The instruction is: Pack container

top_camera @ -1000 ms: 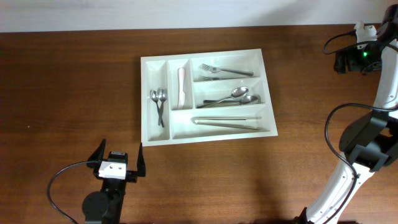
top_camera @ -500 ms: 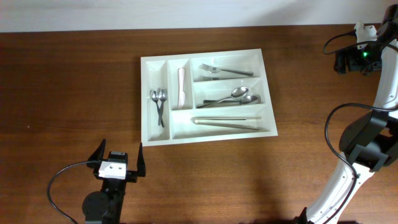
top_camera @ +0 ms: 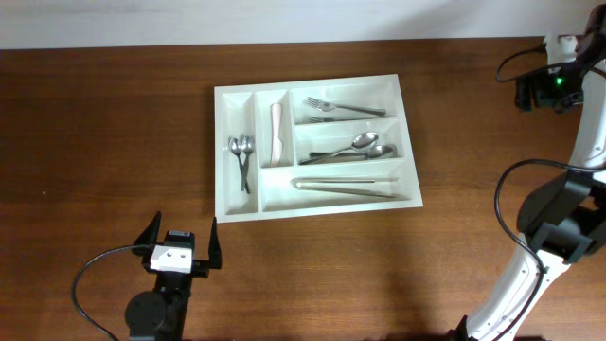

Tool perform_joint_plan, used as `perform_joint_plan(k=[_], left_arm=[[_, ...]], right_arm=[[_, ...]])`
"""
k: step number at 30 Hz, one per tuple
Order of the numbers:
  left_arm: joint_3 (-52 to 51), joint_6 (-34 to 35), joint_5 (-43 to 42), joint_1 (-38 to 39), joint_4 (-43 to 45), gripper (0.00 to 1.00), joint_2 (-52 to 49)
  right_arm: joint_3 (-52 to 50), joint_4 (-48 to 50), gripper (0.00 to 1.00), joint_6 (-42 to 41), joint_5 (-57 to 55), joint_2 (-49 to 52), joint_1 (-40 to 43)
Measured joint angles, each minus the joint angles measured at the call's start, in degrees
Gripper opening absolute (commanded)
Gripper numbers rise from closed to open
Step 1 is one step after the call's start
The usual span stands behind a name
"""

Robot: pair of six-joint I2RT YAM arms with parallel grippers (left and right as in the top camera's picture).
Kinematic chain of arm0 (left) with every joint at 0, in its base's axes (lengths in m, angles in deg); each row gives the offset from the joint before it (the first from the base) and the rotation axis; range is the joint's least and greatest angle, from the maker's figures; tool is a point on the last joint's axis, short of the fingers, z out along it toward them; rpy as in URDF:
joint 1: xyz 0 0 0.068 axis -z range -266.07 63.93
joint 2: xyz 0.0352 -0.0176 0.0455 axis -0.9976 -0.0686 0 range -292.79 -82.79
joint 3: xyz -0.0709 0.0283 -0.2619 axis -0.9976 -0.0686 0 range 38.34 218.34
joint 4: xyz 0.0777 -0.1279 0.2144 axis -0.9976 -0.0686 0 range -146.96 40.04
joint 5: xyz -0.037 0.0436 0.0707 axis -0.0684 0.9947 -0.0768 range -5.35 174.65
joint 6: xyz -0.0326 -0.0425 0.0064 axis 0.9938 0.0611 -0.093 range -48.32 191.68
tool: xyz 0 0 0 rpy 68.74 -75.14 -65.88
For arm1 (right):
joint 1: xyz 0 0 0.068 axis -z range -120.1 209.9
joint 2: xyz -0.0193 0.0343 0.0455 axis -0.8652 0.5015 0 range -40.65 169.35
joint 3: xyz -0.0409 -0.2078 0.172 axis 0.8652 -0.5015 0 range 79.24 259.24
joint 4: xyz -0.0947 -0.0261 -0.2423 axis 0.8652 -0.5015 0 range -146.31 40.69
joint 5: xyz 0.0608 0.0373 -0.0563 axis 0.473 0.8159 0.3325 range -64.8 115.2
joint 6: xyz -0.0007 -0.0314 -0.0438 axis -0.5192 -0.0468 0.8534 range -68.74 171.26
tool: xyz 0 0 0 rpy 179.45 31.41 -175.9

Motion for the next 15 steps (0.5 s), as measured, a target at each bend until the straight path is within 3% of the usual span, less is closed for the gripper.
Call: perform_joint_plan(k=[5,9,15], left_arm=[[0.00,0.00,0.00,0.00,0.00,0.99,0.00],[0.00,0.00,0.00,0.00,0.00,0.99,0.00],[0.00,0.00,0.00,0.00,0.00,0.99,0.00]], right_arm=[[-0.55,3.89,0.99,-2.25,2.14,-7.41,-0.79],[-3.58,8.87,0.99,-3.93,3.06,-18.80,-3.19],[-22.43,22.47,0.99,-4.79,4.00,-41.86,-8.22]])
